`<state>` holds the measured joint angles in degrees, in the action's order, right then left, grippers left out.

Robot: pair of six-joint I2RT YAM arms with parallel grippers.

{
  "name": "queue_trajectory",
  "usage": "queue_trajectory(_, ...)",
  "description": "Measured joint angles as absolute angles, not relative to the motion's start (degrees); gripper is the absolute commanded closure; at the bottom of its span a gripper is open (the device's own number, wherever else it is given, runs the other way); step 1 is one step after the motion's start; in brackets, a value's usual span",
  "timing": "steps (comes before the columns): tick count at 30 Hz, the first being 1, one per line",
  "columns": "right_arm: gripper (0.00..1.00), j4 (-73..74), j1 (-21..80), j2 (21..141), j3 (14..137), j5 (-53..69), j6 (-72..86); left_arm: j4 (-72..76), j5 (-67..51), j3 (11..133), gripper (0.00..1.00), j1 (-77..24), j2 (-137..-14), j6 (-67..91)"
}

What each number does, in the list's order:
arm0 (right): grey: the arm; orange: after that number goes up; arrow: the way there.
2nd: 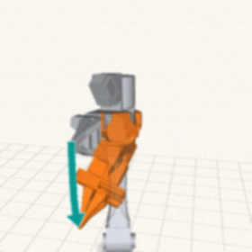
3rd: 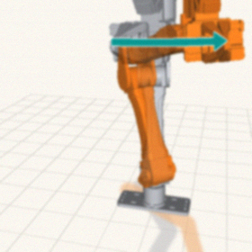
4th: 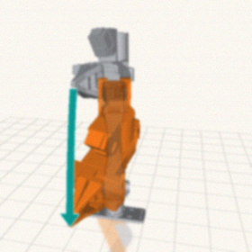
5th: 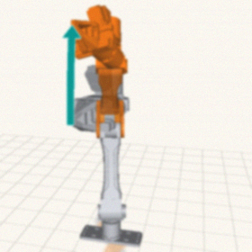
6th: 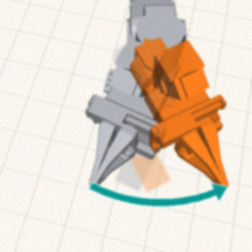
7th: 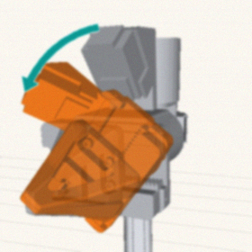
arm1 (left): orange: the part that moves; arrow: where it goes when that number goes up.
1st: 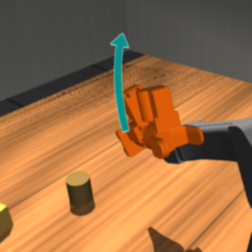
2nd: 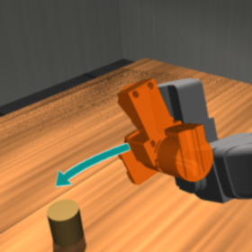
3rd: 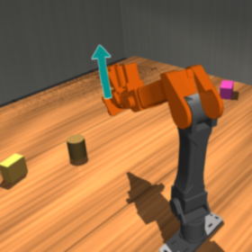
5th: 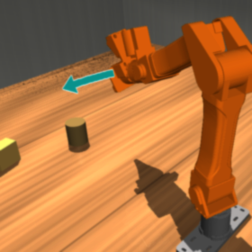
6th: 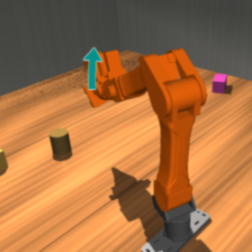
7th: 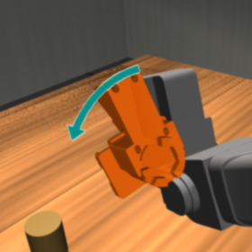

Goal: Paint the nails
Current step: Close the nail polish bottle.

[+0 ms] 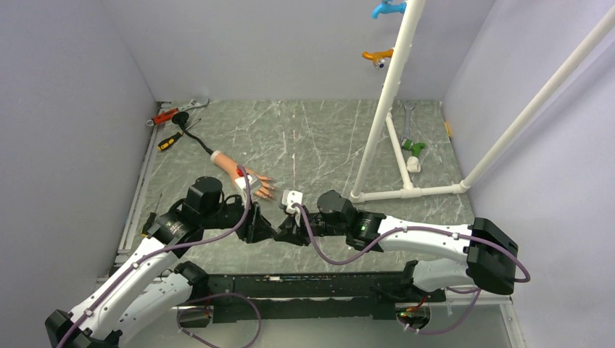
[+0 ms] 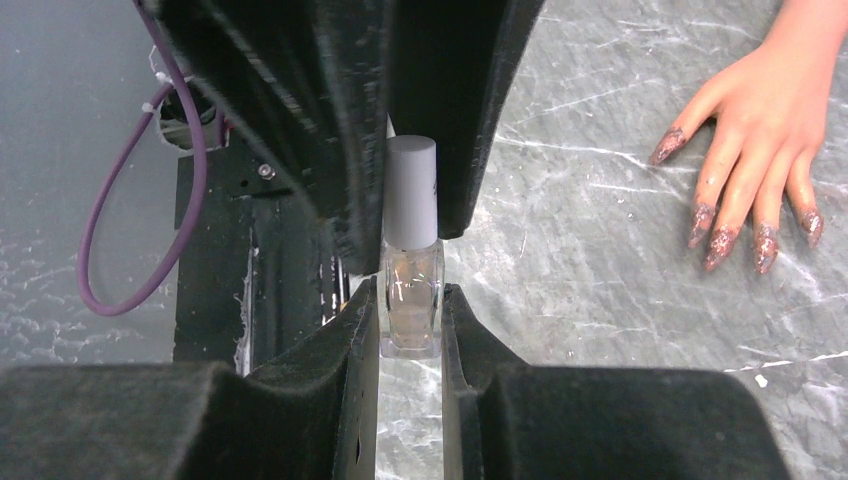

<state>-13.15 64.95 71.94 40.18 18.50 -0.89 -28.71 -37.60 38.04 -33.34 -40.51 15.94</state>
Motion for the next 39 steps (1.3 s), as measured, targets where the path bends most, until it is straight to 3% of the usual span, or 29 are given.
queue_trajectory(2, 1.00, -13.56, 64.97, 71.85, 40.18, 18.46, -0.91, -29.12, -37.60, 39.16, 0.17, -33.47, -40.86, 15.55)
queue_trajectory(6, 1.00, -13.82, 64.97, 71.07, 40.18, 18.22, -0.91, -30.41, -37.15, 40.93, 0.01, -33.47, -39.83, 14.90)
queue_trajectory(13, 1.00, -14.17, 64.97, 69.89, 40.18, 17.96, -0.93, -32.51, -33.56, 44.25, 0.01, -33.47, -35.16, 14.50)
queue_trajectory(16, 1.00, -14.22, 64.97, 69.47, 40.18, 17.85, -0.93, -33.34, -31.38, 45.76, 0.07, -33.47, -33.52, 15.88)
queue_trajectory(22, 1.00, -14.22, 64.97, 68.18, 40.16, 17.10, -0.95, -35.14, -29.67, 50.28, 0.31, -33.47, -34.30, 18.37)
queue_trajectory(35, 1.00, -14.20, 64.97, 65.36, 40.05, 15.90, -0.91, -35.24, -29.71, 48.14, 0.37, -33.47, -34.98, 25.39)
queue_trajectory(39, 1.00, -14.20, 64.97, 65.36, 40.05, 15.66, -0.91, -34.74, -30.28, 46.52, 0.48, -33.61, -34.96, 26.52)
